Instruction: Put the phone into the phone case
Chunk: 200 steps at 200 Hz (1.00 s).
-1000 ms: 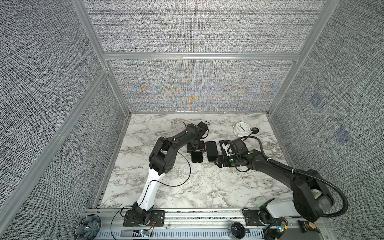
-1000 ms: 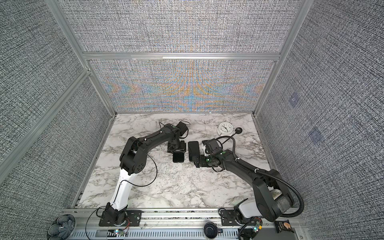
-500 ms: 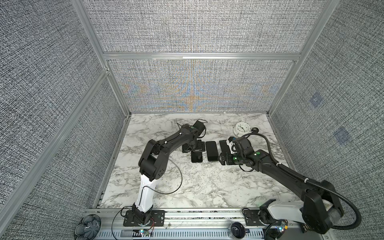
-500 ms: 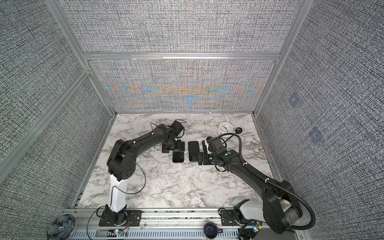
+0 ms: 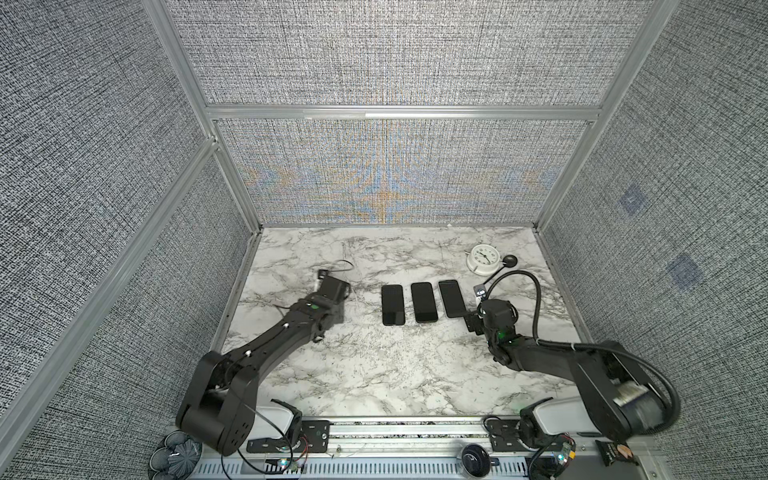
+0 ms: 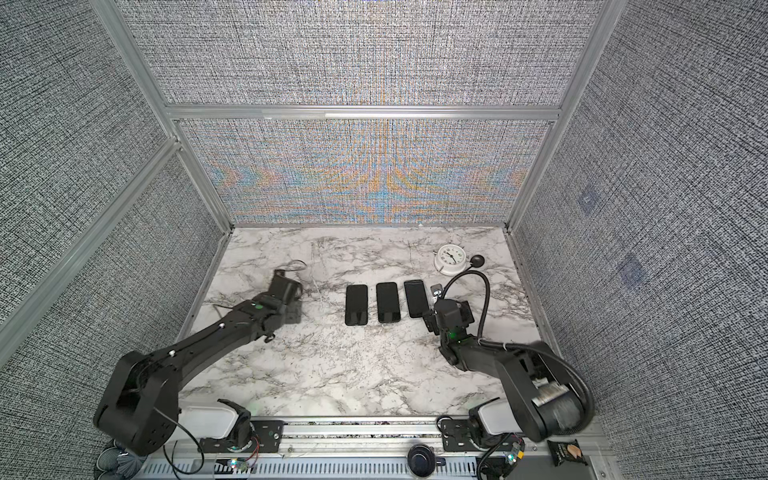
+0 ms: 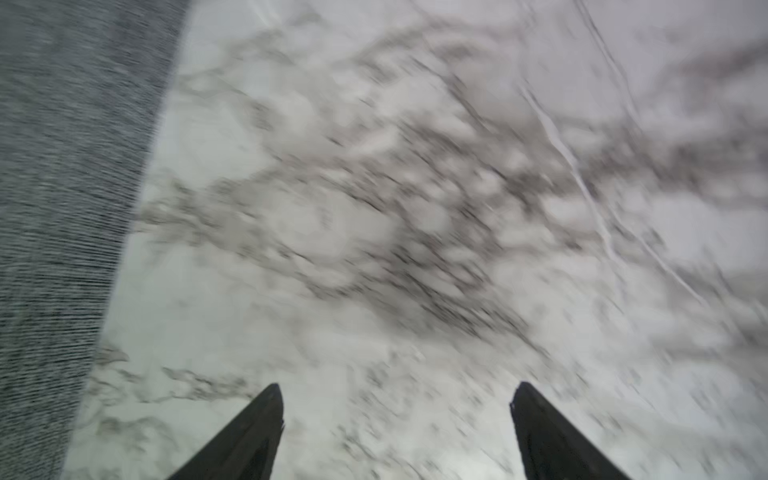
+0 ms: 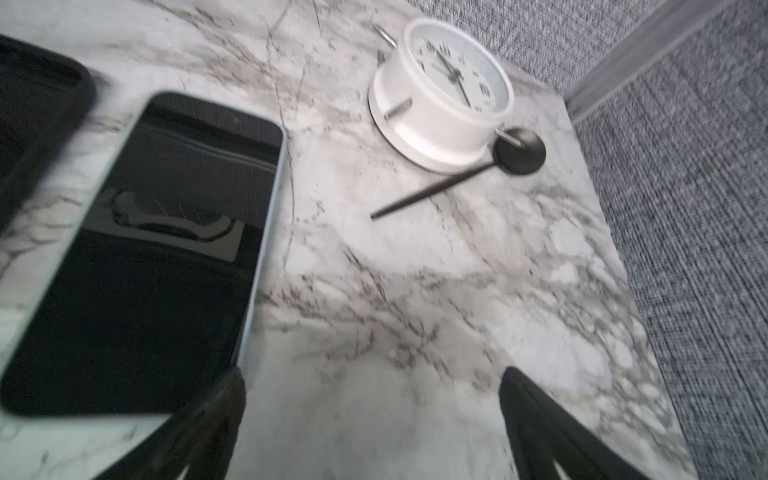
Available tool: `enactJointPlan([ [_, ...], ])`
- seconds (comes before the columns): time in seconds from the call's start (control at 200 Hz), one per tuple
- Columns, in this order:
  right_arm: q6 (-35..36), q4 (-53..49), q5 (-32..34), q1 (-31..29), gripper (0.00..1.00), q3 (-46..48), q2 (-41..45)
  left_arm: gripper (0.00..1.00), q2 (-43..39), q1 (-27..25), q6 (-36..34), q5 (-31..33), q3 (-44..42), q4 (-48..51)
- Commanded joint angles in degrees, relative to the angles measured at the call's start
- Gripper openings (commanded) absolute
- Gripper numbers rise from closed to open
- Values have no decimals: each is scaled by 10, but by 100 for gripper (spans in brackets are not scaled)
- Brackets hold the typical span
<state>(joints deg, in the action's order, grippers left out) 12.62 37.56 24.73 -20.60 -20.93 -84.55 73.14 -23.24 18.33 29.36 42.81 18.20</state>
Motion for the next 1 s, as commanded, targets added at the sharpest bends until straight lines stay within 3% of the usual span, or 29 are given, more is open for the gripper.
enactJointPlan([
  [0.0, 28, 191, 12, 20, 99, 0, -31, 89, -64, 25, -134, -42, -53, -117],
  [0.105, -44, 159, -120, 101, 99, 20, 3, 96, -93, 84, -199, -86, -149, -249],
  [0.195, -91, 212, -233, 165, 99, 21, -50, 92, -49, 146, -208, -166, -172, -349],
  [0.275, -86, 77, -238, 166, 99, -19, -18, 91, 3, 161, -221, -205, -188, -455],
  [0.35, -97, 152, -233, 171, 99, -3, -39, 94, 47, 169, -228, -222, -208, -587],
  [0.435, -85, 210, -223, 161, 99, 31, -39, 95, 96, 197, -191, -223, -214, -649],
  [0.485, -78, 183, -235, 160, 99, 21, -36, 96, 114, 221, -161, -240, -231, -687],
  [0.53, -79, 132, -248, 163, 99, -10, -41, 96, 146, 224, -181, -261, -233, -733],
  [0.65, -83, 117, -272, 172, 99, -23, -47, 100, 134, 233, -155, -270, -190, -626],
  [0.77, -81, 102, -272, 171, 99, -31, -49, 100, 154, 233, -171, -277, -203, -687],
  [0.995, -90, 107, -279, 179, 99, -28, -47, 99, 143, 234, -169, -278, -213, -692],
])
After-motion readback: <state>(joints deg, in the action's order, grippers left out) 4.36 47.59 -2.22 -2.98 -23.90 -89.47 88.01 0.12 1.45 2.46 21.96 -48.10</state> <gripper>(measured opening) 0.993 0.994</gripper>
